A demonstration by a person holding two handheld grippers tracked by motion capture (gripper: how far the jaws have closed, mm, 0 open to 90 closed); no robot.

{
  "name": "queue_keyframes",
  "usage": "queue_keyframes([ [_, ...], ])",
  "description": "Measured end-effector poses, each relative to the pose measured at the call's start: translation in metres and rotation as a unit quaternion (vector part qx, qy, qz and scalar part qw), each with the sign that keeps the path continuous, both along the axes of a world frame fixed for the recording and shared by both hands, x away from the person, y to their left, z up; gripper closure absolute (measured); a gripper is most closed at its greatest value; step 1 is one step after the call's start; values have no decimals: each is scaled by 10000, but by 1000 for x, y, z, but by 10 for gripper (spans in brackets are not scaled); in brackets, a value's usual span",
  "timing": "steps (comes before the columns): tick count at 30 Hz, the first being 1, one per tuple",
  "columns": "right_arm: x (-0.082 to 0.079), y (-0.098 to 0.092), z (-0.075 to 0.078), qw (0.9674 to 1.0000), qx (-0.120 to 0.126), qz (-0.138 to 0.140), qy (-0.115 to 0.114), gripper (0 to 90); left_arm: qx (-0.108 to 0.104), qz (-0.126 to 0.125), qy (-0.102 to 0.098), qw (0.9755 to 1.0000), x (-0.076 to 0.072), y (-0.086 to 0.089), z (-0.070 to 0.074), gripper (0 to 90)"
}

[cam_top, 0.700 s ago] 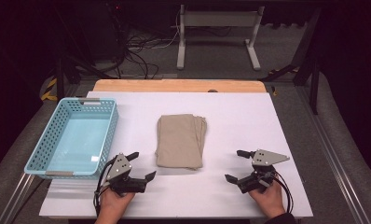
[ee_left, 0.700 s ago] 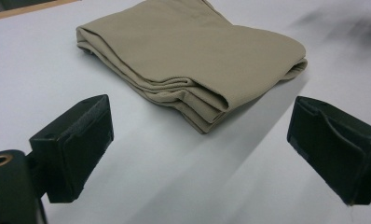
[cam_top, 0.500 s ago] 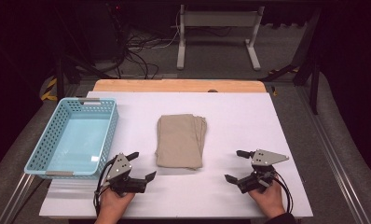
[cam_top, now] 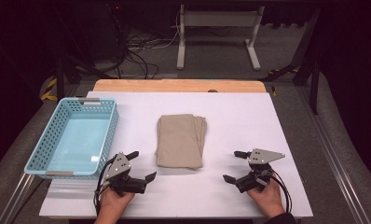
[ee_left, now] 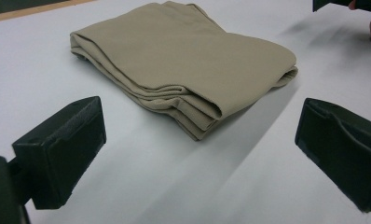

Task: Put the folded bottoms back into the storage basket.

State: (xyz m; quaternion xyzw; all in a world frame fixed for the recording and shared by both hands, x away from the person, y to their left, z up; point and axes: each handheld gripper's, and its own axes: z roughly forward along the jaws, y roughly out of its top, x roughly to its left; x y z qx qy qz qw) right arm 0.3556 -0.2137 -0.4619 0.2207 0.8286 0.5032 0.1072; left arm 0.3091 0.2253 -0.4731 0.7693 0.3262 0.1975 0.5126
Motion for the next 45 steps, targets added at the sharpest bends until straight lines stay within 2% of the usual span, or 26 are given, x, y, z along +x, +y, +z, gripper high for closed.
queue_keyframes([
  [2, 0, 1, 0, 10000, -54, 12, -32, 0, -8, -12, -4, 10000, 0, 1, 0, 25],
  [10, 1, 0, 0, 10000, -5, -35, 21, 0, -16, 42, 81, 10000, 1, 2, 1, 22],
  [13, 1, 0, 0, 10000, 3, -22, 24, 0, -99, 31, 146, 9998, 3, 2, 3, 19],
  [16, 1, -1, 0, 10000, 23, -19, 42, 0, 51, 1, 280, 9996, 4, -3, 5, 23],
  [18, 0, -2, 0, 10000, 35, 3, 33, 0, 43, -37, 314, 9995, 5, -5, 5, 24],
  [24, 0, -2, 0, 10000, 41, 3, 27, 0, 86, -91, 260, 9996, 8, -7, 9, 24],
  [35, 1, -2, -1, 10000, 20, -42, 50, 0, -1, -170, 203, 9996, 15, -9, 24, 29],
  [45, 1, -2, -1, 10000, -21, -39, 52, 0, -4, -219, 169, 9996, 22, -11, 30, 31],
])
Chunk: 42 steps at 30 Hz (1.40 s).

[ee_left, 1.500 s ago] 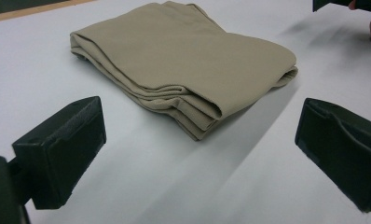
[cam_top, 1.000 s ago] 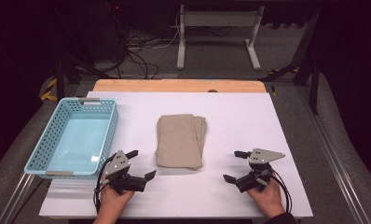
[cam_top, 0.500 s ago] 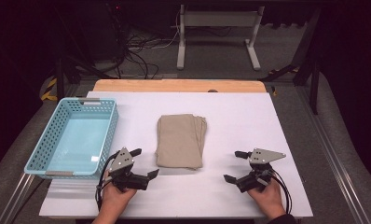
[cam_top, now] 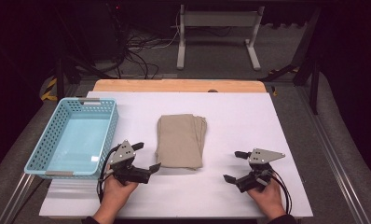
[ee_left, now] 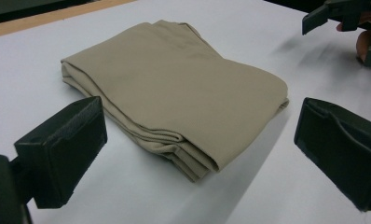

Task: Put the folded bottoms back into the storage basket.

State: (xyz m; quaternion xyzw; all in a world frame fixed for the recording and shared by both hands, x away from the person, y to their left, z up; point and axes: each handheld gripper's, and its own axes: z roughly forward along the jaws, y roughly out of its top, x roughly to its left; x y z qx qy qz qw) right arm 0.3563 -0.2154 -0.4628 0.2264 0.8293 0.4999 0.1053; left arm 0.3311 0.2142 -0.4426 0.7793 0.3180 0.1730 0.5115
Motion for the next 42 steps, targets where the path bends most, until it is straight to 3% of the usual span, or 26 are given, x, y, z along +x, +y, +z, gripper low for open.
queue_keyframes([
  [13, 0, 1, 0, 10000, -39, -19, 4, 0, 24, -30, 127, 9999, 15, -5, 7, 34],
  [19, 0, 2, -1, 10000, -70, -29, 6, 0, 285, -91, 135, 9995, 31, -14, 14, 34],
  [25, 0, 2, -1, 10000, -78, -32, 7, 0, 349, -104, 162, 9992, 44, -18, 21, 34],
  [42, 0, 2, -1, 10000, -55, 4, 15, 0, 394, -27, 343, 9986, 71, -23, 28, 34],
])
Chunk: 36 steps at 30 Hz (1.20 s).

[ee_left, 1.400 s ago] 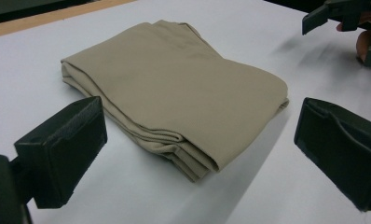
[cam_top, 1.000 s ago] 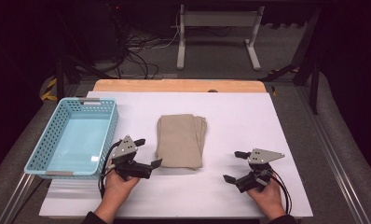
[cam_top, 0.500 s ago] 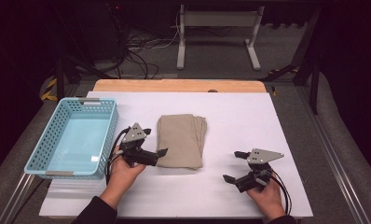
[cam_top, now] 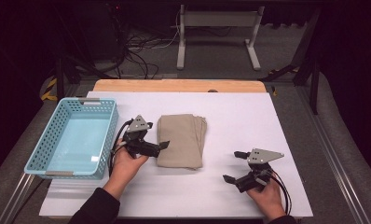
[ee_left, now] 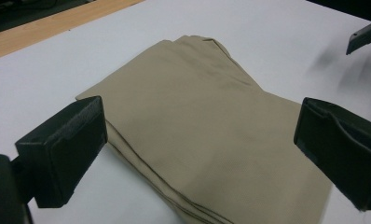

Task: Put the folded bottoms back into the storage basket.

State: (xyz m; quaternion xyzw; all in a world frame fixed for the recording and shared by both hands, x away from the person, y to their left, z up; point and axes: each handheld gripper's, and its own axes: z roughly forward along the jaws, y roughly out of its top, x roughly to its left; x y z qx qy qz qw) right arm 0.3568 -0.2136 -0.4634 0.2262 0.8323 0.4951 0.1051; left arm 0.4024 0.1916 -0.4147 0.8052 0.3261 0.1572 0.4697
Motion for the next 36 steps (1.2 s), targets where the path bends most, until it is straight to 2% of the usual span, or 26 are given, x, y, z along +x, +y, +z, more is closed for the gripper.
queue_keyframes([
  [12, 0, 0, 0, 10000, 13, 0, 37, 0, -63, 86, 114, 9999, 18, -5, 2, 33],
  [19, 0, -1, 0, 10000, 26, -3, 57, 0, 80, 154, 123, 9998, 29, -9, 3, 30],
  [36, 0, -1, 0, 10000, 32, 11, 66, 0, 189, 276, 279, 9991, 49, -15, -3, 30],
])
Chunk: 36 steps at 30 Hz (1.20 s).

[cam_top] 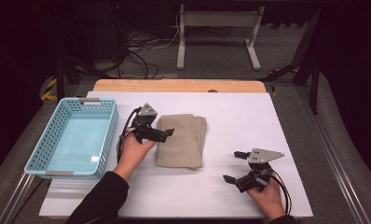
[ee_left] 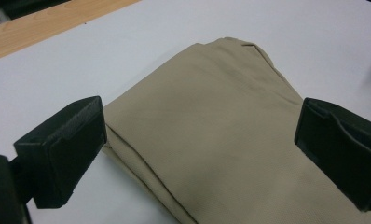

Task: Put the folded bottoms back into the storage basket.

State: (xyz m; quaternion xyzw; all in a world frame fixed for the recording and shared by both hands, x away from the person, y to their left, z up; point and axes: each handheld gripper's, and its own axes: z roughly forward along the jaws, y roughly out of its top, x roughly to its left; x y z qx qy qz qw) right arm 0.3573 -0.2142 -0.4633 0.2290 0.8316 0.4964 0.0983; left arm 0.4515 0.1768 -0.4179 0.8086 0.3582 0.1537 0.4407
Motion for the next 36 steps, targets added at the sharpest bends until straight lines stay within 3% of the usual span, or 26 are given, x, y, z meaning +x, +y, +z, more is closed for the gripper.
queue_keyframes([
  [23, 0, 1, 0, 10000, -11, 33, 5, 0, 231, 227, 328, 9989, 31, -6, -20, 25],
  [27, 0, 1, 0, 10000, -12, 35, 7, 0, 176, 262, 462, 9984, 38, -5, -26, 18],
  [31, 0, 1, 0, 10000, -13, 41, 7, 0, 299, 348, 522, 9976, 43, -7, -31, 14],
  [36, 0, 1, 0, 10000, -13, 49, 11, 0, 273, 459, 628, 9966, 48, -8, -36, 32],
])
